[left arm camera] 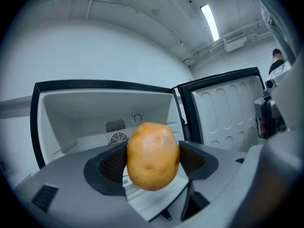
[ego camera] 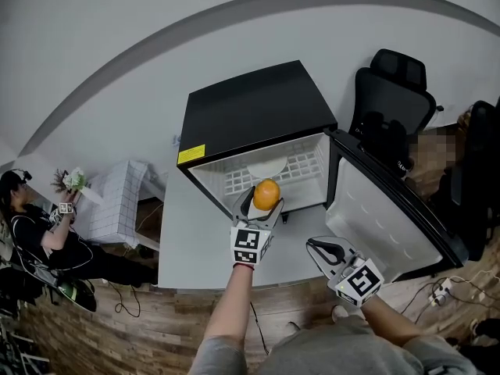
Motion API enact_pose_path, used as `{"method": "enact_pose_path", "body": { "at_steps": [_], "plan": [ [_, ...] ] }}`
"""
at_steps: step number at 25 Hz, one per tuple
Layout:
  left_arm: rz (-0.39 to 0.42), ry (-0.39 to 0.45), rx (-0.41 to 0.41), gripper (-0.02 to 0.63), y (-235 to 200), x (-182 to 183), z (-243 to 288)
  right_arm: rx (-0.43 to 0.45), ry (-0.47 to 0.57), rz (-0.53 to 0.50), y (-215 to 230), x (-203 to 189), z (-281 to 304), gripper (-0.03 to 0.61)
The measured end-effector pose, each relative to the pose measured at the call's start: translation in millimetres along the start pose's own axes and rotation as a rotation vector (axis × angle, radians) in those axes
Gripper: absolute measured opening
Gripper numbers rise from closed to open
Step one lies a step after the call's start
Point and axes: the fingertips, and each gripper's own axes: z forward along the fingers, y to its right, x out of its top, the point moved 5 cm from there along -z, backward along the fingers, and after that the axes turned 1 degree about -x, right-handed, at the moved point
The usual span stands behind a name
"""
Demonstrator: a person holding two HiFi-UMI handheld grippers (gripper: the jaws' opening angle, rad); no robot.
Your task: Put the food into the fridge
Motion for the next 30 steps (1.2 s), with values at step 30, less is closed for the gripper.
{"method": "enact_pose_path", "body": {
  "at_steps": [30],
  "plan": [
    [0.188,-0.319,0.019,0.353,-68.7,-28.4,122.4,0.007,-0.07,-0.006,33.5,-34.8,52.8,0.014]
  ]
}}
